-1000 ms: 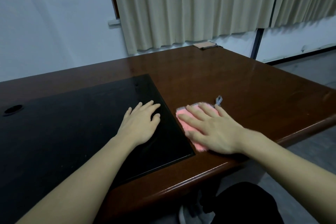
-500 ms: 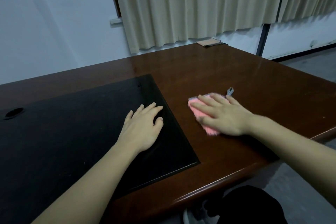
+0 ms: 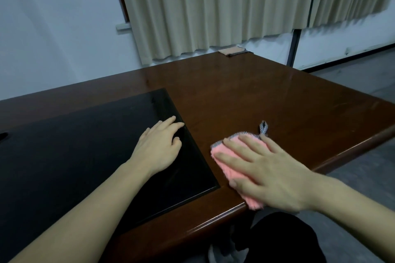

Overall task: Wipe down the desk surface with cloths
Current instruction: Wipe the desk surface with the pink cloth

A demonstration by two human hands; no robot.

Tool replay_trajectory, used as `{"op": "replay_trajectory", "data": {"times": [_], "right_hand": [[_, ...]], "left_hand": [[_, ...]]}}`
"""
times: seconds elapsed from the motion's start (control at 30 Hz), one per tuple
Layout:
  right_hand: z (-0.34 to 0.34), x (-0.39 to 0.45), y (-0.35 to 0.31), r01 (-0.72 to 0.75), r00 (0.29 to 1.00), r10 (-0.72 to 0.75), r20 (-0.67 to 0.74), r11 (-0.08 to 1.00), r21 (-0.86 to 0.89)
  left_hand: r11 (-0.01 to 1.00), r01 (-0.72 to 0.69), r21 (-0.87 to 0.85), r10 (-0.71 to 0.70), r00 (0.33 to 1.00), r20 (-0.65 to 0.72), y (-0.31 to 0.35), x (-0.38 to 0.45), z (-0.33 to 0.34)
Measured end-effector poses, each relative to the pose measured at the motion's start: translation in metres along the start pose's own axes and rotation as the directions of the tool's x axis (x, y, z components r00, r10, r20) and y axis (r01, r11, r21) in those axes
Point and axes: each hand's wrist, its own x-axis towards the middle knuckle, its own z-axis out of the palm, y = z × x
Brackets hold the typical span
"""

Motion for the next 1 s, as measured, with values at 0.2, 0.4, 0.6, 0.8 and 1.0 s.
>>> {"op": "replay_trajectory", "data": {"times": [0.2,0.4,0.6,0.8,1.0], "right_hand": [[-0.005,0.004,0.021,-0.031,0.999,0.031,0.031,0.999,0.013],[-0.018,0.080,0.096,-0.248,0.969,0.248,-0.017,0.969,0.005],[-0.018,0.103,0.106,-0.328,0.945,0.328,-0.006,0.943,0.053],[-0.007,0.029,0.064,-0.162,0.987,0.162,-0.019,0.987,-0.009],[0.007,-0.022,0.047,-0.113,0.992,0.115,-0.052,0.993,0.027]], "left_hand": [[0.994,-0.083,-0.064,0.084,0.996,0.011,0.032,0.019,0.007],[0.996,-0.068,-0.060,0.072,0.996,0.061,0.047,0.037,0.019],[0.998,-0.049,-0.032,0.050,0.998,0.033,0.049,0.035,0.024],[0.998,-0.056,-0.013,0.056,0.998,0.033,0.049,0.036,0.025],[0.998,-0.056,0.006,0.055,0.998,0.036,0.049,0.036,0.025]]}}
